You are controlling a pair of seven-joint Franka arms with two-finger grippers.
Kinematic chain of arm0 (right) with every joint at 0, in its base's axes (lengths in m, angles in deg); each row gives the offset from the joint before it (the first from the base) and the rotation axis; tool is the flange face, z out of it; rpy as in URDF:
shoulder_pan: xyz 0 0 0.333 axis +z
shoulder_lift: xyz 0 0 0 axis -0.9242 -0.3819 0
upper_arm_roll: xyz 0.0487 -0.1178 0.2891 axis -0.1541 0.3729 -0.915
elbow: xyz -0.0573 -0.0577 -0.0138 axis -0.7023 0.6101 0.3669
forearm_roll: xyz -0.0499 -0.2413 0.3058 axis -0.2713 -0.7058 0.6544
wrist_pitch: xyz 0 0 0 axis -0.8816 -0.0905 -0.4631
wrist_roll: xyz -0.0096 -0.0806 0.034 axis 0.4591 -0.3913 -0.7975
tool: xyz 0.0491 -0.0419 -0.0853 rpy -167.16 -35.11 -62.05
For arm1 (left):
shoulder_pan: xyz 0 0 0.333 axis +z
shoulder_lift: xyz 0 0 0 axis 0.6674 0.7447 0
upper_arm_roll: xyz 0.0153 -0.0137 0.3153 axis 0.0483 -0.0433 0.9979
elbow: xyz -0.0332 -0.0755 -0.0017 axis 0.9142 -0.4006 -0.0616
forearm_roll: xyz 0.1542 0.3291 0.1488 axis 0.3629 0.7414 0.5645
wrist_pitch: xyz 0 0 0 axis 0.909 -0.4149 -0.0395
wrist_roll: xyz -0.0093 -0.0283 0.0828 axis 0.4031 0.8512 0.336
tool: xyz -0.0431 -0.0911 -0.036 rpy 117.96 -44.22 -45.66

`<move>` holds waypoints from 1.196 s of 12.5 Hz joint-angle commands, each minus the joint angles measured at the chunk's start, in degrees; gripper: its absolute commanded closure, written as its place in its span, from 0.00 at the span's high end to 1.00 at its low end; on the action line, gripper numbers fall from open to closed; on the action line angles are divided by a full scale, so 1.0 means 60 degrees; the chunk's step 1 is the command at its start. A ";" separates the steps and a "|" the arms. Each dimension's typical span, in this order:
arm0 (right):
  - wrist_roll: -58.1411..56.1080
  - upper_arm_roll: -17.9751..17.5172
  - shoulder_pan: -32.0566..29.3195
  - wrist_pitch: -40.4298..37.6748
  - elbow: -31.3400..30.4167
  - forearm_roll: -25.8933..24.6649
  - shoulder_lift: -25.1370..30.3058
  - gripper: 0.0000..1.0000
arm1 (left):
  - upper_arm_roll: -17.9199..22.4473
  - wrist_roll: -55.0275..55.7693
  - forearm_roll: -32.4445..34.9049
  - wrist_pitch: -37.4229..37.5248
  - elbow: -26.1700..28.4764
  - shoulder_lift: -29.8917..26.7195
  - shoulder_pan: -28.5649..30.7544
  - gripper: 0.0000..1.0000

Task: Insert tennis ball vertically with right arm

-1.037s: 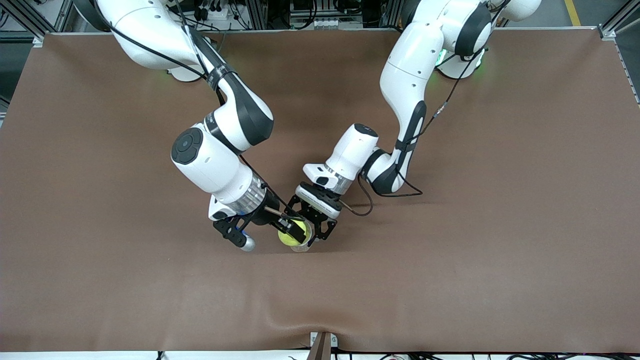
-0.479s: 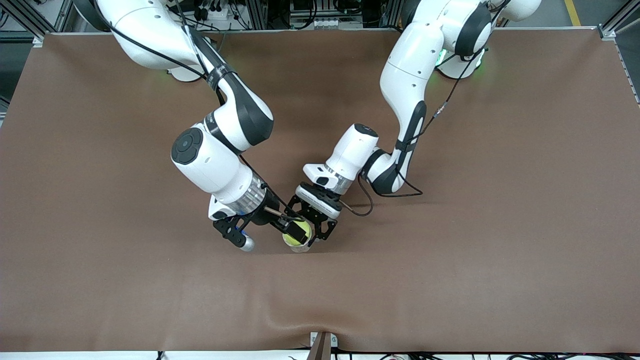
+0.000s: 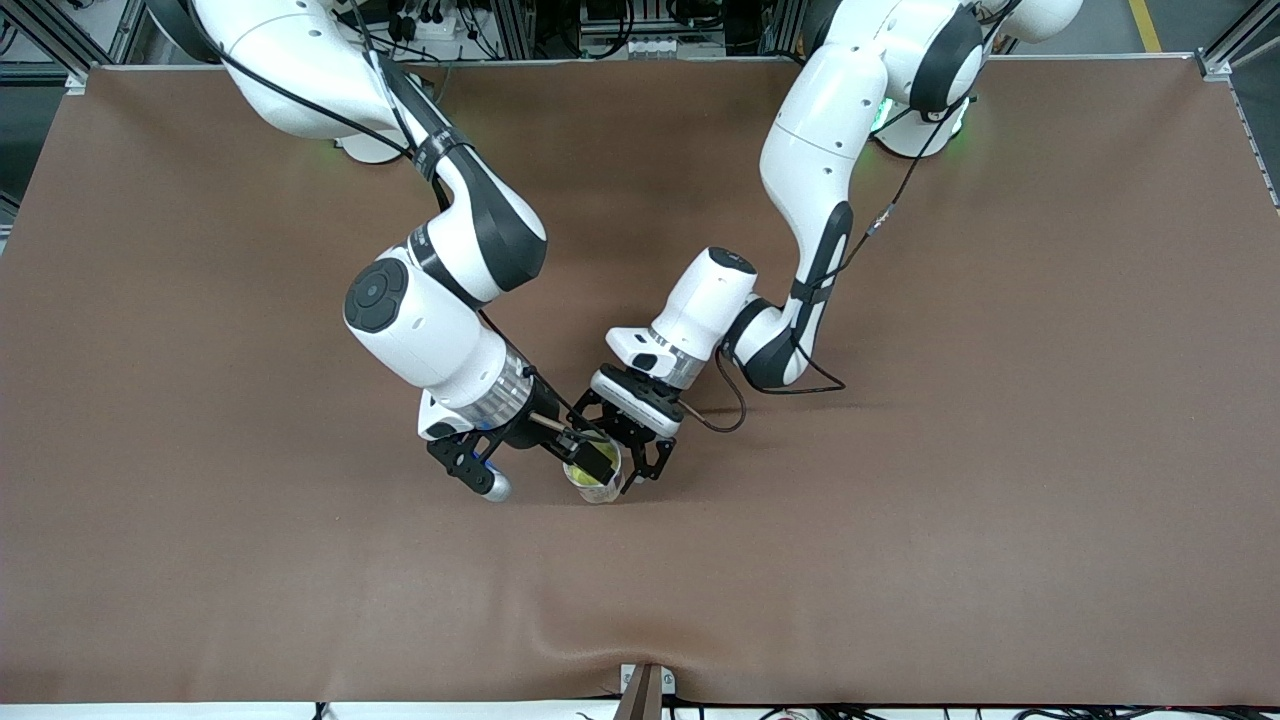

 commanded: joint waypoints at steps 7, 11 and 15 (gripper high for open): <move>-0.4692 0.0078 -0.1934 -0.5826 0.0187 -0.0237 0.2836 1.00 | 0.0025 0.0079 -0.0203 -0.0126 -0.0344 -0.0239 -0.0090 1.00; -0.7372 0.0676 -0.2390 -0.7746 0.0129 -0.1335 0.4242 1.00 | -0.0005 0.0181 -0.0217 -0.0111 -0.0447 -0.0751 -0.0090 1.00; -1.0098 0.2375 -0.2404 -0.8981 -0.0687 -0.1396 0.5604 1.00 | 0.0141 0.0094 -0.0173 0.0195 -0.0432 -0.1468 -0.0061 1.00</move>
